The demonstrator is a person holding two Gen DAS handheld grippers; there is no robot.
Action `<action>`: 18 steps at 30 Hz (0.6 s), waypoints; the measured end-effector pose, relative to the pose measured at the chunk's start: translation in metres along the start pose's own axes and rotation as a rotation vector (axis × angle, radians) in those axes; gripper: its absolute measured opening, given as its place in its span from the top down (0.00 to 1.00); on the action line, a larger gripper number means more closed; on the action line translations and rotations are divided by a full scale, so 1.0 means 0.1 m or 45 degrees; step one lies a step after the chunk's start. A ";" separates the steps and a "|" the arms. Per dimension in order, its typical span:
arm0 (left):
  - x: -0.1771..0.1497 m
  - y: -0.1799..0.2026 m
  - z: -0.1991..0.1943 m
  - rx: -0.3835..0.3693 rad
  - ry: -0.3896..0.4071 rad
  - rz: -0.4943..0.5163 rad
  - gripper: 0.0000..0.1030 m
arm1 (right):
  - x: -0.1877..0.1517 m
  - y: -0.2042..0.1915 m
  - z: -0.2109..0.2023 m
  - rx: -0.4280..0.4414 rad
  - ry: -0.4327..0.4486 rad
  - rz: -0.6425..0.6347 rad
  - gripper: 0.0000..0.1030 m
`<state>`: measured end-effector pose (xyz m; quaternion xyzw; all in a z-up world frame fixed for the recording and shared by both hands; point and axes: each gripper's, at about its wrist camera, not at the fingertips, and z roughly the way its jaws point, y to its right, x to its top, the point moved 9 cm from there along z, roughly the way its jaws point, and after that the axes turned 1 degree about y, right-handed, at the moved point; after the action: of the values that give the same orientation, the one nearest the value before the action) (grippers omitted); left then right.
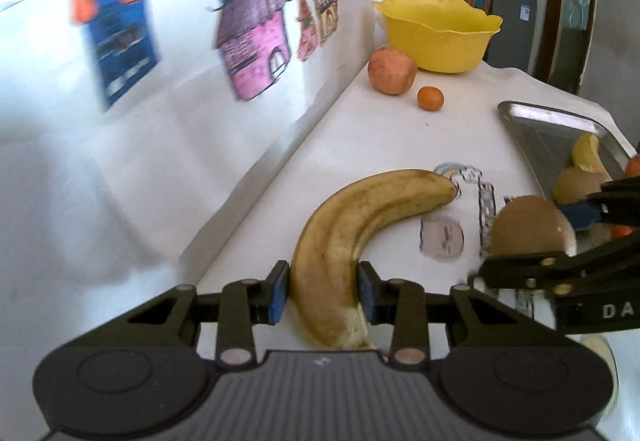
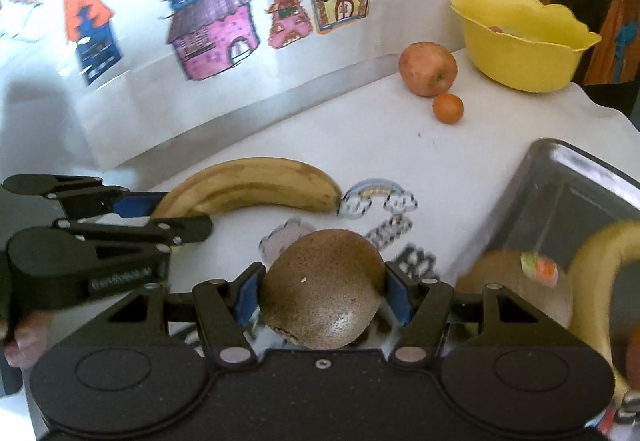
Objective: Organize fruits
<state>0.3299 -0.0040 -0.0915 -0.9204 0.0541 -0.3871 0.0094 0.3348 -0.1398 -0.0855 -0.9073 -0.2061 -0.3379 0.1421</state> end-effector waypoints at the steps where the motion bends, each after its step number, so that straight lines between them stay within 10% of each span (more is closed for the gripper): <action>1: -0.05 -0.01 -0.06 0.001 0.003 -0.001 0.62 | -0.07 -0.03 -0.07 -0.005 0.012 0.007 0.37; 18: -0.35 0.09 -0.37 -0.059 0.004 0.069 0.45 | -0.69 -0.36 -0.59 -0.101 0.224 0.051 0.37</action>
<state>0.2779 -0.0082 -0.0908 -0.9179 0.0879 -0.3870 -0.0014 0.2380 -0.1512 -0.0848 -0.8828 -0.1613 -0.4214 0.1305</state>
